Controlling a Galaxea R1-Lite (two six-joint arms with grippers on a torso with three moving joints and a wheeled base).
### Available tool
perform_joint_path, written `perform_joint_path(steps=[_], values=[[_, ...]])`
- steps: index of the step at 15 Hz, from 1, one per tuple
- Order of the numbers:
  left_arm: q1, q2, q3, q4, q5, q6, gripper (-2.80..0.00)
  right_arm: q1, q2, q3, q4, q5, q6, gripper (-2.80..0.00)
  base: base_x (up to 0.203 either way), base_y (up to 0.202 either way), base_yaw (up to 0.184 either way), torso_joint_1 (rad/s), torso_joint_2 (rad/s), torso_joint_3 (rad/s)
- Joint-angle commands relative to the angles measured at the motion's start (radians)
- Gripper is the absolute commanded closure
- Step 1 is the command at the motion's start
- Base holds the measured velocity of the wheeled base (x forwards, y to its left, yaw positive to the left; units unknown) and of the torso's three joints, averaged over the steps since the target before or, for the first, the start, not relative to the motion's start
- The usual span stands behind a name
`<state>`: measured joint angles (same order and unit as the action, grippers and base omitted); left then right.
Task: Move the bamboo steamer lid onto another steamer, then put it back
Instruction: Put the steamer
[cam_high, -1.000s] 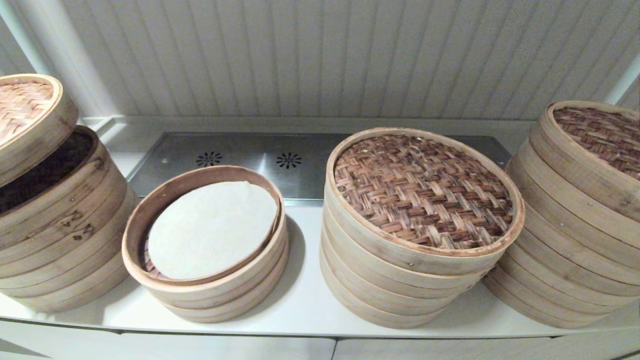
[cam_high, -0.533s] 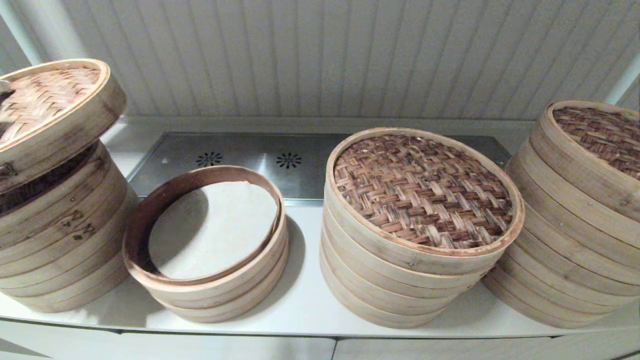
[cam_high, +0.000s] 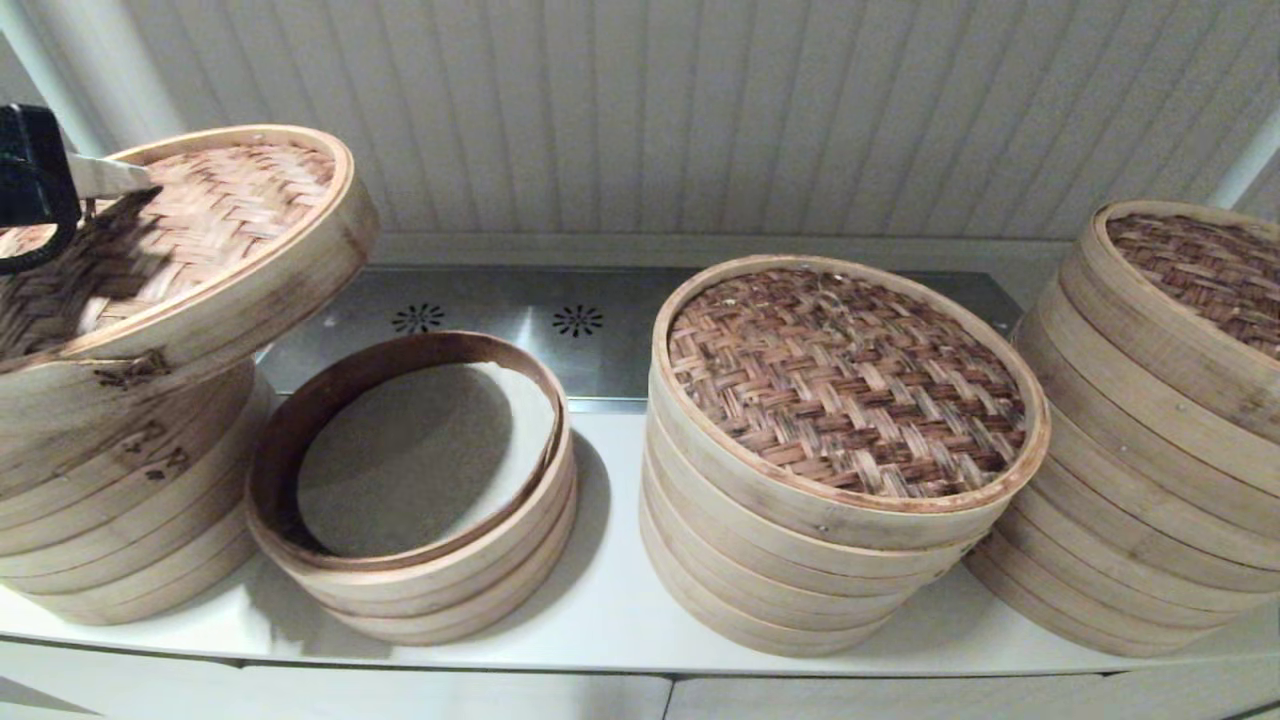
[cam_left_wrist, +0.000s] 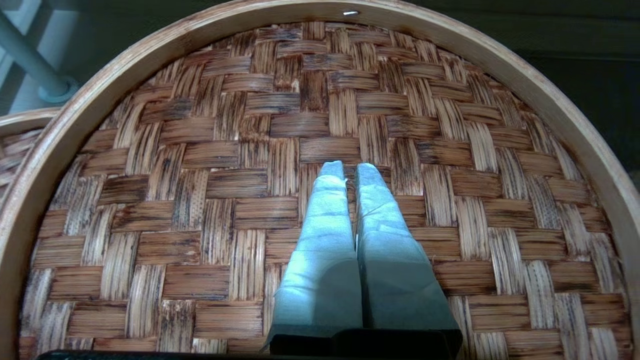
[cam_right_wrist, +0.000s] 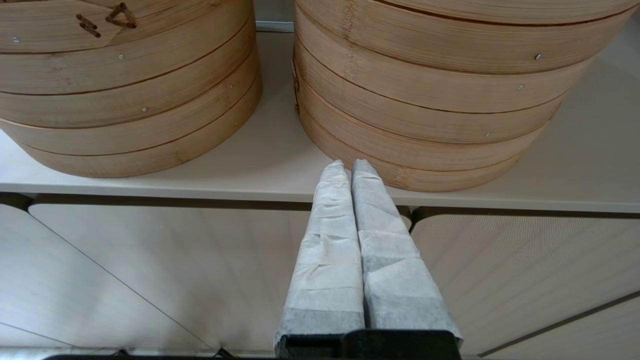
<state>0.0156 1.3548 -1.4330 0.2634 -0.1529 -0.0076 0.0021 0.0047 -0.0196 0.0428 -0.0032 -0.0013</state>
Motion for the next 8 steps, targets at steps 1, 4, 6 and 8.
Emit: perform_joint_path(steps=[1, 4, 6, 8], values=[[-0.083, -0.01, 0.003, 0.002, 0.046, 0.0, 0.0, 0.001, 0.001, 0.0, 0.0, 0.0, 0.001, 0.0, 0.0, 0.0, 0.0, 0.0, 0.0, 0.0], [-0.204, -0.008, 0.04, -0.006, 0.146, 0.004, 0.0, 0.001, 0.001, 0.001, 0.0, 0.0, 0.001, 0.0, 0.0, 0.0, 0.0, 0.0, 0.0, 0.0], [-0.26, -0.009, 0.079, -0.01, 0.181, 0.003, 0.0, 0.001, 0.001, 0.001, -0.001, 0.0, 0.001, 0.0, 0.0, 0.0, 0.0, 0.0, 0.0, 0.0], [-0.296, -0.009, 0.118, -0.022, 0.205, 0.001, 0.0, 0.001, 0.001, 0.001, -0.001, 0.0, 0.001, 0.0, 0.0, 0.0, 0.0, 0.0, 0.0, 0.0]])
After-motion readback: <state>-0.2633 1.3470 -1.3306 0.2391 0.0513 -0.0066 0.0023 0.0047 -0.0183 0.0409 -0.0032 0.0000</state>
